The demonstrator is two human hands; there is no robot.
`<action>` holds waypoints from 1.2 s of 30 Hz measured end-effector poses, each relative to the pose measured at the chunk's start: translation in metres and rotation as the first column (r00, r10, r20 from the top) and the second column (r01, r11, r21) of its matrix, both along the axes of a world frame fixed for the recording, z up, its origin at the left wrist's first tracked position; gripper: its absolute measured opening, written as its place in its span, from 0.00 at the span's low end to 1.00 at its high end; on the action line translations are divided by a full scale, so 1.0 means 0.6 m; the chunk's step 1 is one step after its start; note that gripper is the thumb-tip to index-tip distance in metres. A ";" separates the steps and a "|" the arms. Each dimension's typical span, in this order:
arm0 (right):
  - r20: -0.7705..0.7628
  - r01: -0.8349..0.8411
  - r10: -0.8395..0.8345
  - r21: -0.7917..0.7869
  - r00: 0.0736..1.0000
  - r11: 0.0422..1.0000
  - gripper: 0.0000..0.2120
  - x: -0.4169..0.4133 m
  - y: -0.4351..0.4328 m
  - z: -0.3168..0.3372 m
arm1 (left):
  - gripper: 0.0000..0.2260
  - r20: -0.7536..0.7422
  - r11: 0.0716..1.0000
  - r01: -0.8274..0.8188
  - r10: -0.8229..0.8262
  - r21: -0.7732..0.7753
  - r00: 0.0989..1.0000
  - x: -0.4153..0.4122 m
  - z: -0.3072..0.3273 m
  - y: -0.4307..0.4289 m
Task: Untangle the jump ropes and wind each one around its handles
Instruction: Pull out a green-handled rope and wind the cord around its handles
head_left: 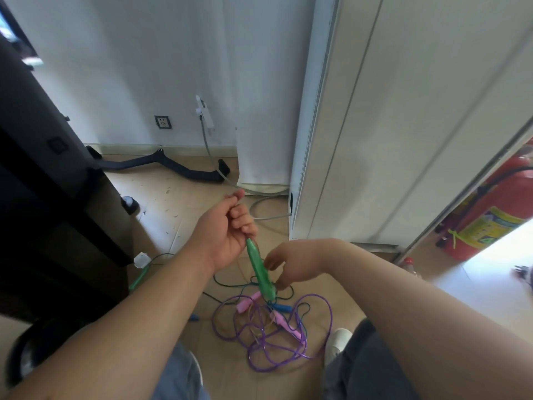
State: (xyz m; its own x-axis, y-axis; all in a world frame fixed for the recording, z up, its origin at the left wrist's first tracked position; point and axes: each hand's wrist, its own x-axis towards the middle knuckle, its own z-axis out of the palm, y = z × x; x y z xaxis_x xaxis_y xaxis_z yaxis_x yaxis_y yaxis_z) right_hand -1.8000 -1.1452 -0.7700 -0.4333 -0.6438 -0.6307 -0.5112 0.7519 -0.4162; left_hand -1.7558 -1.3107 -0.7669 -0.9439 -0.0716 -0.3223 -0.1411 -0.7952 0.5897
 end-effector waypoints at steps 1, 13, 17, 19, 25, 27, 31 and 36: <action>-0.010 -0.003 0.003 -0.005 1.000 1.000 0.24 -0.001 0.000 -0.006 | 0.09 -0.003 0.999 -0.026 0.026 0.020 1.000 -0.002 0.001 -0.003; -0.016 0.145 -0.148 -0.138 0.989 0.980 0.45 -0.005 -0.012 -0.033 | 0.10 -0.019 0.994 -0.021 0.023 0.105 1.000 -0.004 0.010 -0.009; -0.174 0.199 -0.228 -0.170 0.958 0.965 0.45 -0.001 -0.023 -0.028 | 0.09 -0.002 0.994 0.006 -0.005 0.105 1.000 -0.002 0.013 -0.010; -0.152 0.168 -0.196 -0.179 0.969 0.969 0.29 -0.004 -0.021 -0.023 | 0.09 0.003 0.996 0.010 -0.010 0.092 1.000 -0.001 0.013 -0.009; 0.076 0.306 -0.296 -0.248 0.952 0.919 0.19 -0.007 -0.011 -0.006 | 0.07 0.031 0.984 -0.086 0.092 -0.157 0.995 0.000 0.010 -0.002; 0.198 0.428 -0.383 -0.311 0.902 0.848 0.21 -0.007 -0.006 0.004 | 0.08 0.037 0.974 -0.107 0.117 -0.200 0.992 -0.001 0.009 0.002; 0.262 0.487 -0.413 -0.371 0.872 0.791 0.21 -0.004 -0.010 -0.001 | 0.08 0.014 0.984 -0.136 0.139 -0.113 0.990 -0.003 0.011 0.004; 0.356 0.438 -0.318 -0.339 0.879 0.832 0.12 0.019 -0.024 -0.008 | 0.07 0.010 0.985 -0.172 0.172 -0.035 0.985 -0.004 0.009 0.006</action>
